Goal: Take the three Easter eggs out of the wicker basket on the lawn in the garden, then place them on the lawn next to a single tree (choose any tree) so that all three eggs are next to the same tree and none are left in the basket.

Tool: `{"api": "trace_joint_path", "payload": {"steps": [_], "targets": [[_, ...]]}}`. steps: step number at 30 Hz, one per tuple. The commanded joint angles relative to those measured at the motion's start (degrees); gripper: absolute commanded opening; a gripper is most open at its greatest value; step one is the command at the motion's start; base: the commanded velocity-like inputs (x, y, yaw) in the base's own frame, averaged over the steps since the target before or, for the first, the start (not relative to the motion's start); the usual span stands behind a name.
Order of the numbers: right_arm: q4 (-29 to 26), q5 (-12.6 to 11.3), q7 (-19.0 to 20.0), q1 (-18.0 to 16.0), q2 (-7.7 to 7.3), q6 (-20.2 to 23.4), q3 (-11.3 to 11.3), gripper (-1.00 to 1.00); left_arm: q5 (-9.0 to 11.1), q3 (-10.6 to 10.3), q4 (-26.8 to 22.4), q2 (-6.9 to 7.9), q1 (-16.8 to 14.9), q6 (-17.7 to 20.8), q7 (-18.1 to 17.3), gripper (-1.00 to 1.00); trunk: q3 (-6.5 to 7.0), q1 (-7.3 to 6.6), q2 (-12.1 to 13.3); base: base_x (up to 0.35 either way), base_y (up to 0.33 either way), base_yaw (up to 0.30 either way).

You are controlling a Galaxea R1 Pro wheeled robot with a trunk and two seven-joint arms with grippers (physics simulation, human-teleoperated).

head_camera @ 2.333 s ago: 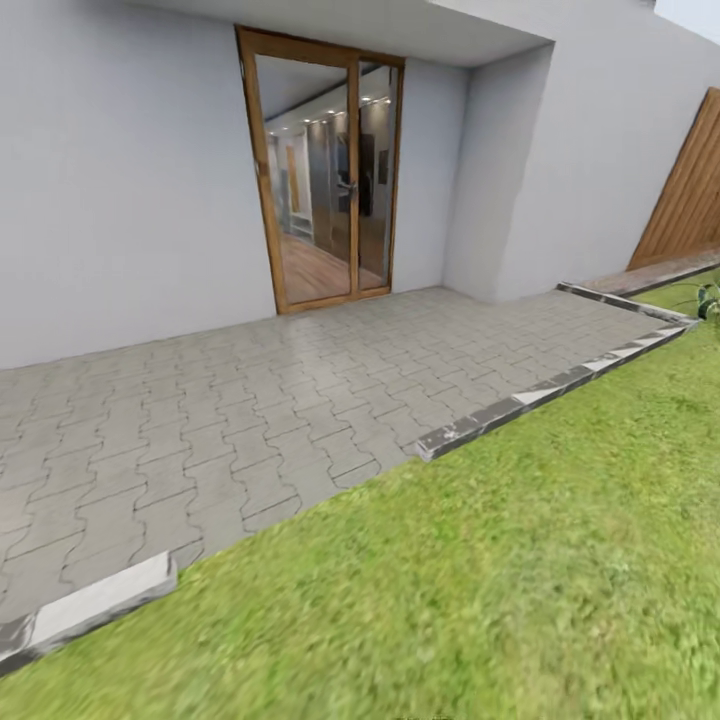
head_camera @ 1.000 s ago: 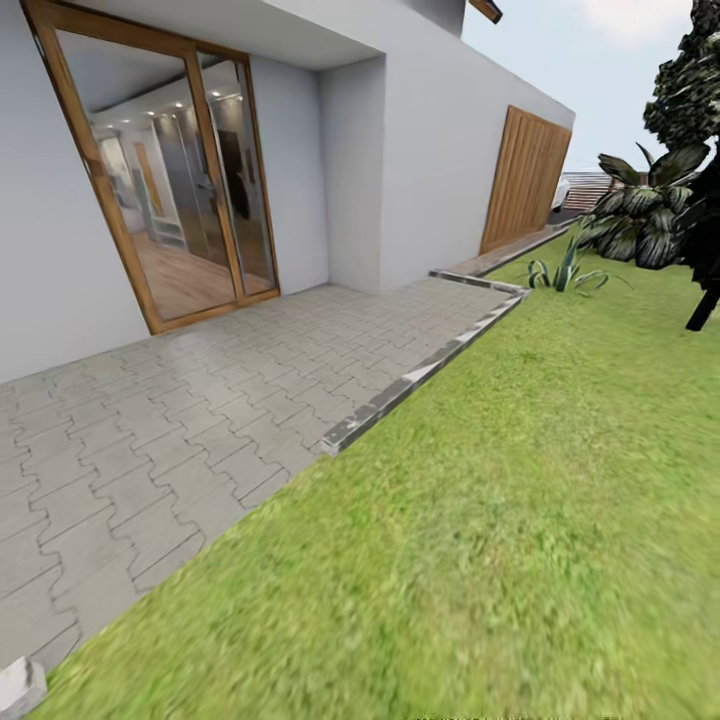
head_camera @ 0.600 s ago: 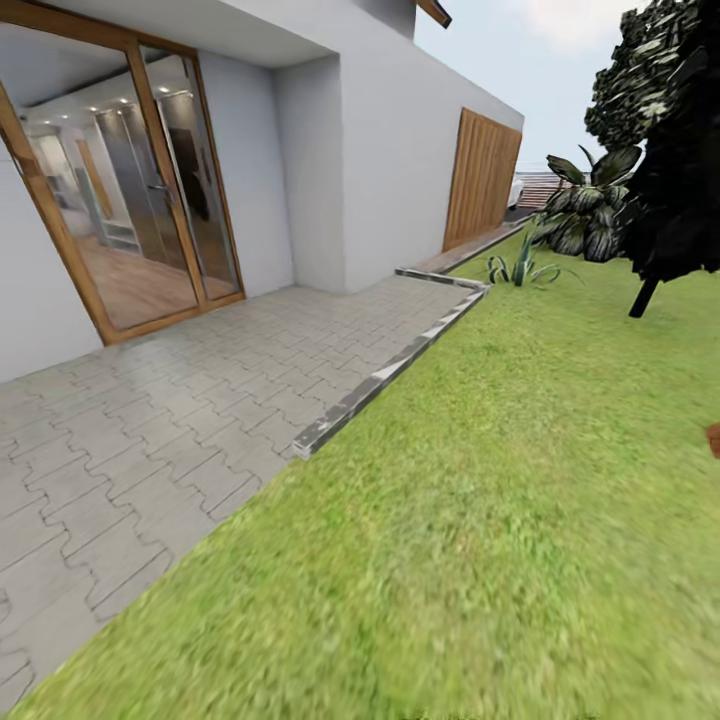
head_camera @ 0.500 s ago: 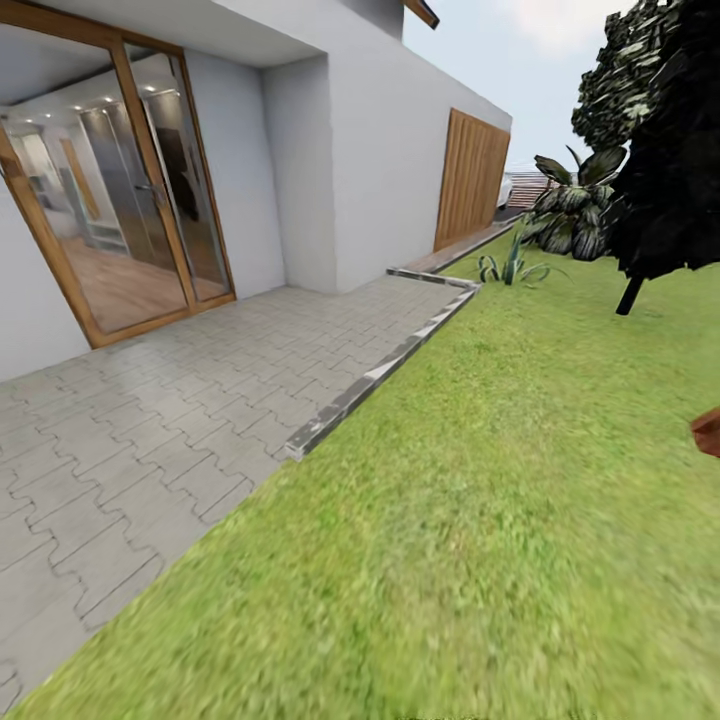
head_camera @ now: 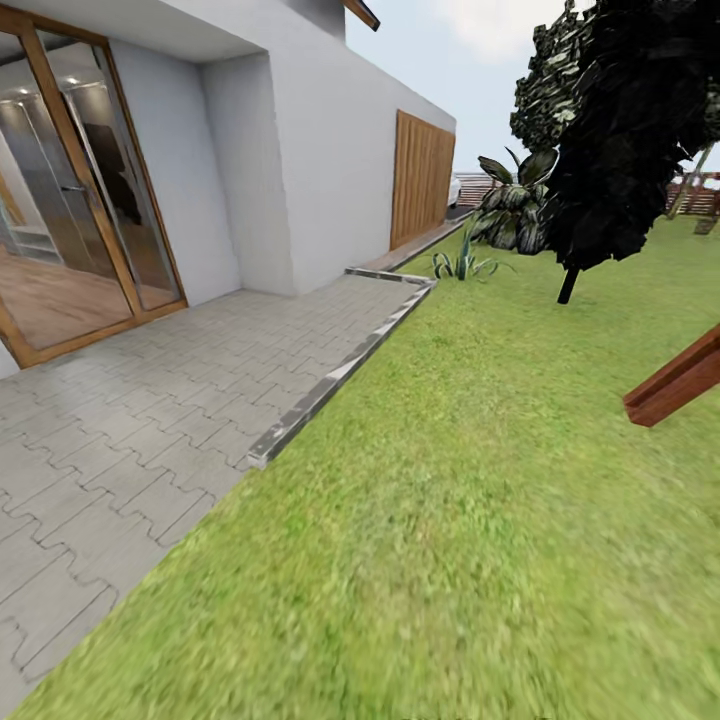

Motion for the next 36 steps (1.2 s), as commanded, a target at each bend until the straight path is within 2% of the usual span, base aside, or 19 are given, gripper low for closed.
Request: {"api": "trace_joint_path", "payload": {"steps": [1, 8, 26, 36], "targets": [[0.08, -0.04, -0.01, -0.05, 0.00, -0.21, -0.02, 1.00, 0.01, 0.07, -0.02, -0.01, 0.01, 0.02, 0.00, 1.00, -0.03, 0.00, -0.02, 0.000, 0.000, -0.282], [0.08, 0.01, -0.01, -0.03, 0.00, -0.21, -0.02, 1.00, 0.01, 0.07, -0.02, 0.00, 0.01, 0.02, -0.01, 1.00, -0.03, 0.00, -0.02, 0.000, 0.000, -0.210], [-0.01, 0.08, -0.01, -0.03, 0.00, -0.21, -0.01, 1.00, 0.01, 0.07, -0.02, -0.02, 0.01, 0.02, 0.00, 1.00, -0.03, 0.00, -0.02, 0.000, 0.000, -0.021], [-0.01, 0.04, -0.01, -0.02, -0.04, -0.21, 0.07, 1.00, 0.01, 0.07, -0.02, -0.01, 0.01, 0.02, 0.00, 1.00, -0.03, 0.00, -0.02, 0.000, 0.000, -0.251]]}}
